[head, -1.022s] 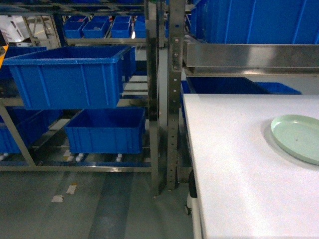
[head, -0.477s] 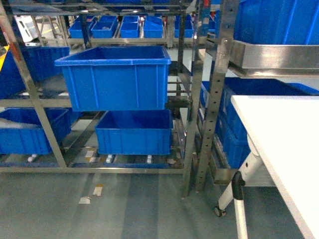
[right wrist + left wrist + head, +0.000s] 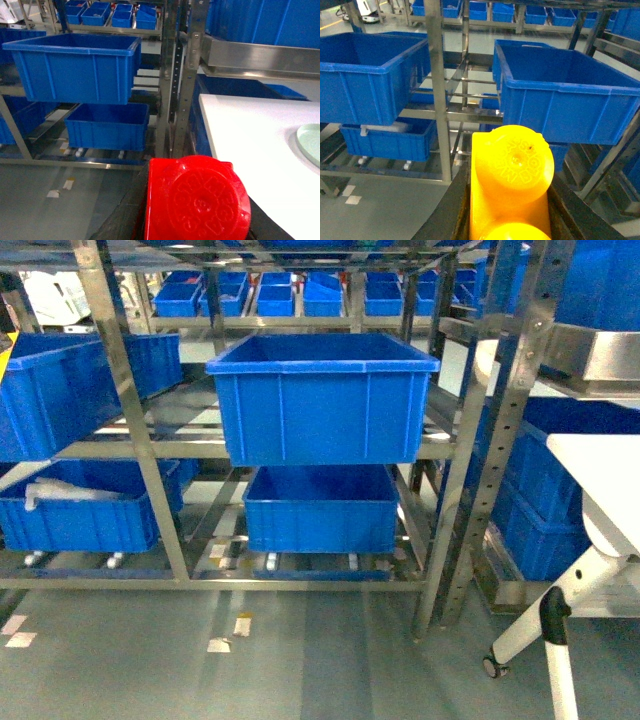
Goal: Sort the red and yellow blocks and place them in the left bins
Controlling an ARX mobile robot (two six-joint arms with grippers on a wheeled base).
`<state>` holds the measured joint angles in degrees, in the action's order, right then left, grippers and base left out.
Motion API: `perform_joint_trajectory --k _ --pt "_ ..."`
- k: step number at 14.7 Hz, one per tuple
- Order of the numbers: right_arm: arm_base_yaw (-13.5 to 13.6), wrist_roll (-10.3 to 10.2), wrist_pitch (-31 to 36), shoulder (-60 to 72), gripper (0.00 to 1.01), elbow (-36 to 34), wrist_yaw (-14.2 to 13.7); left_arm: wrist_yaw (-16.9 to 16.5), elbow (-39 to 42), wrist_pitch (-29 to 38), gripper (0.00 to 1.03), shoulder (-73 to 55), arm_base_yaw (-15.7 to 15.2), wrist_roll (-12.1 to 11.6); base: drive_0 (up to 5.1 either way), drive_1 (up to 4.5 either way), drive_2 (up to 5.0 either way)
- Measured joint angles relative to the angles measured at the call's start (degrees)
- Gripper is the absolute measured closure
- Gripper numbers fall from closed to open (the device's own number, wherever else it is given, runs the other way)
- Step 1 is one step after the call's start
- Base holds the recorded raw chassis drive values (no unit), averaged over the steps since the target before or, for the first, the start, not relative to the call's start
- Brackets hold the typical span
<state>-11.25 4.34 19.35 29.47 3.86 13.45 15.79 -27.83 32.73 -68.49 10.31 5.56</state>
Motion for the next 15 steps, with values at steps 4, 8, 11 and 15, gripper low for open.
perform_joint_trajectory --k 4,8,11,15 --pt "0.0 0.0 -0.07 0.04 0.74 0.0 0.0 0.0 0.0 0.11 0.75 -0.02 0.0 0.0 -5.0 2.4 2.4" --pt "0.0 0.0 -0.2 0.07 0.74 0.0 0.0 -0.02 0.0 -0.13 0.75 -0.02 0.0 0.0 -5.0 2.4 2.4" --pt "0.0 0.0 -0.04 0.04 0.74 0.0 0.0 -0.02 0.0 -0.04 0.75 -0.02 0.0 -0.02 -5.0 2.4 2.4" --pt "0.0 0.0 -0.04 0.07 0.74 0.0 0.0 0.02 0.0 -0.09 0.75 -0.02 -0.02 0.0 -5.0 2.41 2.4"
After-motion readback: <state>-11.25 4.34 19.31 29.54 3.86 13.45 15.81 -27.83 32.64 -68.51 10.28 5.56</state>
